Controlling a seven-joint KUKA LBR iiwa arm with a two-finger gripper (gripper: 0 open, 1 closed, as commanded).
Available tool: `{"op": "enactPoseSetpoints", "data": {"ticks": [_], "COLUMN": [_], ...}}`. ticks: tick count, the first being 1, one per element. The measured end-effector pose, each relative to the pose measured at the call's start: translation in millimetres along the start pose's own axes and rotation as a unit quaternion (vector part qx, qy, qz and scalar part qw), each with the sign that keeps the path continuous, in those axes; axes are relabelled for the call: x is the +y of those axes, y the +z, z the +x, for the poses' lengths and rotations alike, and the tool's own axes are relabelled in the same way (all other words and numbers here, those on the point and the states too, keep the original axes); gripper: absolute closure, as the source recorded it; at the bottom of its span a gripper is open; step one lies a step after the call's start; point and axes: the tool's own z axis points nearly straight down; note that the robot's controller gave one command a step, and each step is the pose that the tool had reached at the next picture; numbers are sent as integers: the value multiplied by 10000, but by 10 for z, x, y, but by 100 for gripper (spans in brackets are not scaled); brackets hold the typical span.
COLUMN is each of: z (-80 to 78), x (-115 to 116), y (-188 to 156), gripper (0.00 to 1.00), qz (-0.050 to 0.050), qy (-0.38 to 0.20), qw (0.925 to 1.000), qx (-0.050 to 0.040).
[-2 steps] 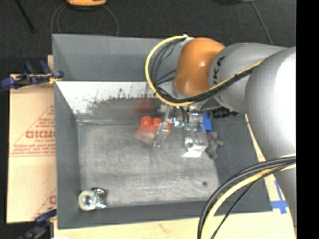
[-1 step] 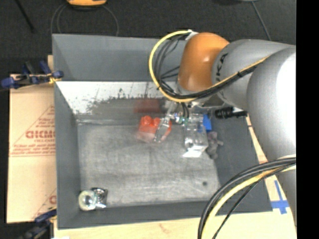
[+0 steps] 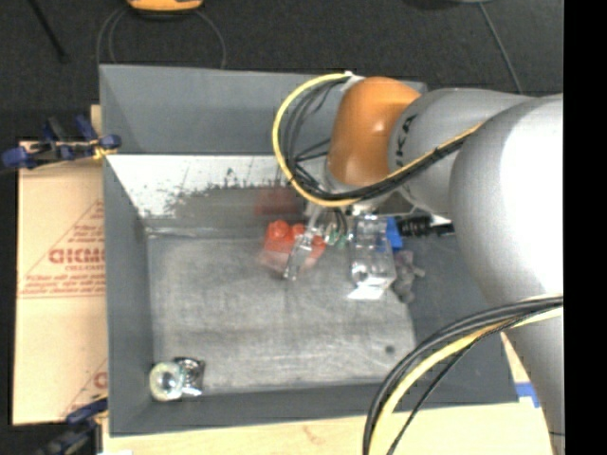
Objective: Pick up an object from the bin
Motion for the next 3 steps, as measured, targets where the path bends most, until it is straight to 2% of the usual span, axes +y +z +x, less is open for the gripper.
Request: {"op": "enactPoseSetpoints", "data": {"ticks": [1, 2, 3], "z": [4, -35, -66], "x": [-12, -42, -40], "y": [70, 63, -477], "gripper": [0, 100, 100], "qz": [-48, -41, -23], "qy": [473, 475, 452], "qw": [9989, 9988, 9990], "qx": [15, -74, -40]}}
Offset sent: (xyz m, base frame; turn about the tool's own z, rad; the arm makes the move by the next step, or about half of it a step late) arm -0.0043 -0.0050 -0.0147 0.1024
